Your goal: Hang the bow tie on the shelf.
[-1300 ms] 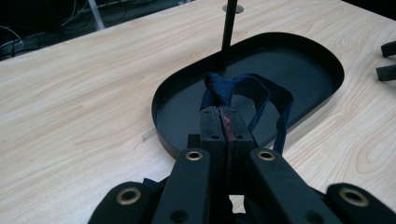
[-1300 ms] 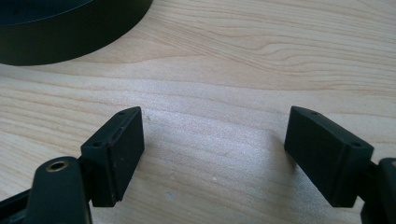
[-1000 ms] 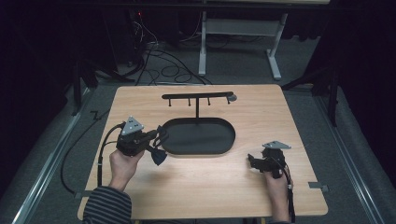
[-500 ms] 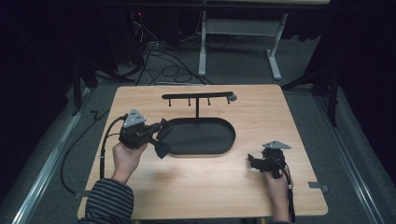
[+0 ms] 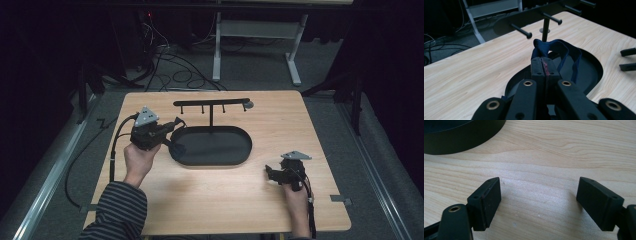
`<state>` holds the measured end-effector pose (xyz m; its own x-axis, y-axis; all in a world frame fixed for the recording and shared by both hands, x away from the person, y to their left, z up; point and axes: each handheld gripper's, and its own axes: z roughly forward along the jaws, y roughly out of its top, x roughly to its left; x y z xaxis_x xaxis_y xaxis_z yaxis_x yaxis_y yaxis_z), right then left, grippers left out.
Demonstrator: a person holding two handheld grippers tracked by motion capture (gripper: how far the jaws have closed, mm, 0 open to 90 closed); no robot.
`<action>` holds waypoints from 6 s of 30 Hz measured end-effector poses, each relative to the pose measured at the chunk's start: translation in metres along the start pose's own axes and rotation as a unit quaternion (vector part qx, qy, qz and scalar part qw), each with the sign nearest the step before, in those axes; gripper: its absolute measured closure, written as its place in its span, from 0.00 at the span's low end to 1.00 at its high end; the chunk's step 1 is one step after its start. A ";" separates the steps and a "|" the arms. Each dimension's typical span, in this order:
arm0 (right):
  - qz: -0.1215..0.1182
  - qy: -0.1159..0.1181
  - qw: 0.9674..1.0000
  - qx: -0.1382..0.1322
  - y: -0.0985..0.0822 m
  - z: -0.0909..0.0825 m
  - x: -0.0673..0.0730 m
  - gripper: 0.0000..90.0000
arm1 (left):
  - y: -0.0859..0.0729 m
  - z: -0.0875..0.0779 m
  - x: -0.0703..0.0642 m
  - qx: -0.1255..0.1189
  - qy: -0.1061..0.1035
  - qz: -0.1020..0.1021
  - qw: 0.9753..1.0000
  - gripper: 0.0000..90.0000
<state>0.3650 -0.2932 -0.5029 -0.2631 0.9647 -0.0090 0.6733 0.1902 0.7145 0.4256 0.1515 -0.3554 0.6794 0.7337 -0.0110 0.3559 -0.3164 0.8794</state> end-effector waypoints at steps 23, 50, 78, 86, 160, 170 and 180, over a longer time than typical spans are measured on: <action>-0.001 0.000 1.000 0.000 0.000 0.000 0.000 0.23 | 0.027 0.021 0.002 -0.010 0.047 0.018 0.999 0.99; -0.001 0.001 1.000 0.000 0.000 0.000 0.000 0.23 | 0.022 0.036 0.004 0.002 0.075 0.025 0.997 0.98; -0.001 0.000 1.000 0.000 0.000 0.000 0.000 0.23 | 0.016 0.039 0.010 0.014 0.065 0.007 0.998 0.96; -0.001 0.000 1.000 0.000 0.000 0.000 0.000 0.23 | 0.015 0.038 0.011 0.014 0.061 0.005 0.998 0.93; -0.002 -0.001 1.000 0.001 0.000 0.000 0.000 0.23 | -0.032 -0.058 0.013 -0.038 0.038 -0.076 0.996 0.66; -0.002 -0.001 1.000 0.001 0.000 0.000 0.000 0.23 | -0.048 -0.071 0.011 -0.043 0.044 -0.093 0.994 0.64; -0.002 0.000 1.000 0.001 0.000 0.000 0.000 0.23 | -0.059 -0.081 0.009 -0.047 0.049 -0.102 0.992 0.63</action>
<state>0.3649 -0.2928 -0.5028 -0.2654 0.9641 -0.0123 0.6734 0.1945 0.7133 0.3591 0.2255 -0.3687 0.5318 0.8332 -0.1519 0.4158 -0.1007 0.9038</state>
